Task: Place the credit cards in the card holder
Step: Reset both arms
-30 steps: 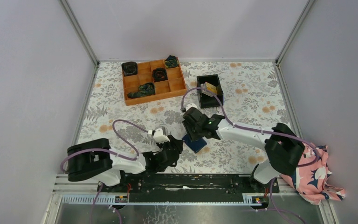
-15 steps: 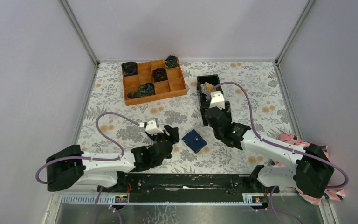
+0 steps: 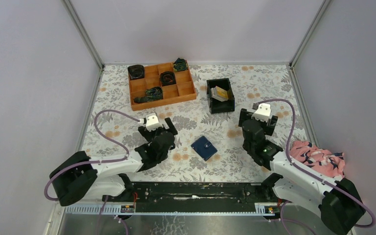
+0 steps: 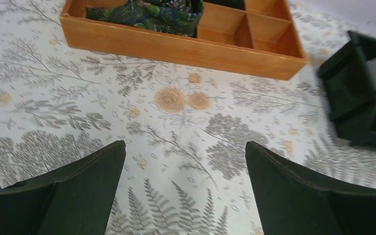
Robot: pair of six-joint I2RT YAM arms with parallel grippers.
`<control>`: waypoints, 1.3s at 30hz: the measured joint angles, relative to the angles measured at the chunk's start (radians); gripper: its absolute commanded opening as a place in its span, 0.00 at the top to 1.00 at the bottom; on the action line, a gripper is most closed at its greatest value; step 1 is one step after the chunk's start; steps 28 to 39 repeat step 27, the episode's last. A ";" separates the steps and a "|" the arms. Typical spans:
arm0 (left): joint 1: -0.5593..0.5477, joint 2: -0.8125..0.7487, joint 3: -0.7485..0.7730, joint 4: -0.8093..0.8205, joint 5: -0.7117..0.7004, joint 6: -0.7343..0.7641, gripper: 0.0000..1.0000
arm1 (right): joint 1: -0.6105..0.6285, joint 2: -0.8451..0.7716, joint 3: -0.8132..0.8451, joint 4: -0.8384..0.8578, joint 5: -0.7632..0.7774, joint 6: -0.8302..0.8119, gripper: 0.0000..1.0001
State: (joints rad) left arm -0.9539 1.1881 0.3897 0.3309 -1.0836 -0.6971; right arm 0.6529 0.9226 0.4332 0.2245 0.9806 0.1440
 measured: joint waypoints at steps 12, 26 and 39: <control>0.147 0.077 0.016 0.150 0.148 0.209 0.00 | -0.002 0.205 0.121 -0.260 0.198 0.303 0.01; 0.177 0.077 -0.050 0.283 0.161 0.290 0.00 | -0.002 0.214 0.149 -0.418 0.260 0.479 0.01; 0.180 0.077 -0.050 0.286 0.161 0.290 0.00 | -0.002 0.214 0.160 -0.447 0.268 0.505 0.01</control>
